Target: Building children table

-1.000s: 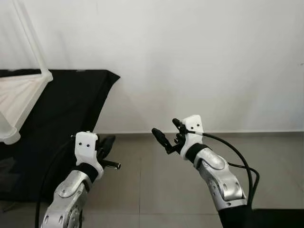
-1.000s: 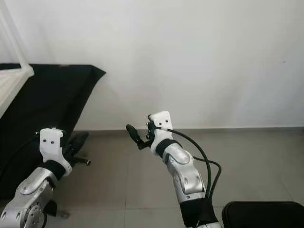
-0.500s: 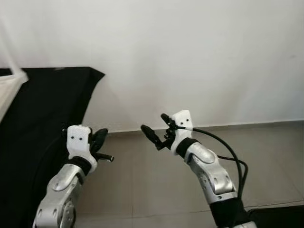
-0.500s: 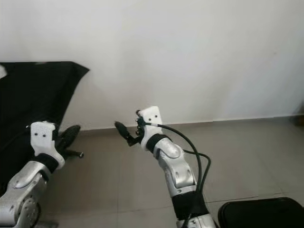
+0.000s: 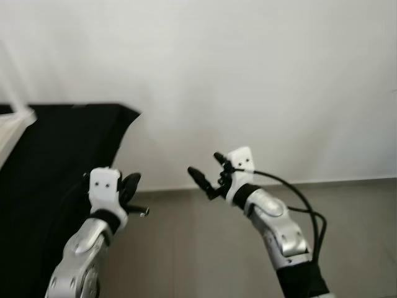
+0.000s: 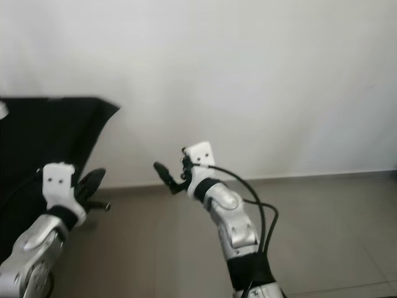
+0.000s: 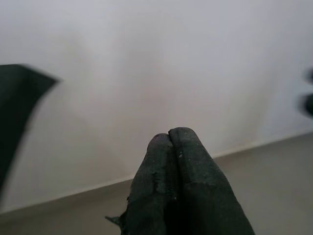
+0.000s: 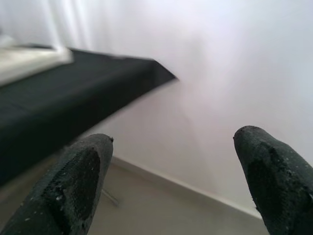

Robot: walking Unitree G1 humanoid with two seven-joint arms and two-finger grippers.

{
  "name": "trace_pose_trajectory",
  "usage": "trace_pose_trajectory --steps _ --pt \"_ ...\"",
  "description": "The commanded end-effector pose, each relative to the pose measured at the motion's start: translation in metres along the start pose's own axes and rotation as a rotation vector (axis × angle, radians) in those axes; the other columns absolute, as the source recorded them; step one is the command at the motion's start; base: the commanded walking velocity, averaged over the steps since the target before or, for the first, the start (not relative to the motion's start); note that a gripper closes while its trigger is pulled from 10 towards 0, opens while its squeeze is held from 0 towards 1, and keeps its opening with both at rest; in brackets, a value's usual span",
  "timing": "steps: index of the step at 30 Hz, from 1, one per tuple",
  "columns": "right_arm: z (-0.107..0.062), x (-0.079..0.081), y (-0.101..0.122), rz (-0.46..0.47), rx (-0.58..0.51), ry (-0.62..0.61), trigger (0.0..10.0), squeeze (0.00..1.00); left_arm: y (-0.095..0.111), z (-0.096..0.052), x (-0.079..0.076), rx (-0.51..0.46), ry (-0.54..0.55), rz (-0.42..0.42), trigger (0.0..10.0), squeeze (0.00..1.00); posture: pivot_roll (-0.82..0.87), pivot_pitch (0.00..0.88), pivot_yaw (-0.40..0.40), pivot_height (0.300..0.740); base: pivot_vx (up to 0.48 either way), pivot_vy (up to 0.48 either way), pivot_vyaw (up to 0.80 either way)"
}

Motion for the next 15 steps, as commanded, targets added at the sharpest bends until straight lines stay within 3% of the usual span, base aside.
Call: trace_pose_trajectory --steps 1,15 --pt "0.0040 0.0081 0.0041 0.004 -0.018 0.027 10.0 0.00 0.0012 -0.0014 0.0070 0.004 0.021 0.023 10.0 0.00 -0.09 0.000 -0.018 0.740 0.307 0.000 0.00" --pt "0.0042 0.0106 0.0051 -0.008 -0.018 0.042 10.0 0.00 0.0002 -0.0016 0.0060 0.012 0.012 0.021 10.0 0.00 -0.09 0.000 -0.017 0.740 0.308 0.000 0.00"
Point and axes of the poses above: a point about 5 cm out from each wrist's last joint towards the gripper, its own z axis pointing out of the wrist towards the gripper, its own y axis along the axis of the wrist's last joint, x = y × z, the point moved 3 cm from there along z, pointing out of the wrist towards the gripper, and after that the axes turned 2 degrees about -z, right-handed, at the moved point
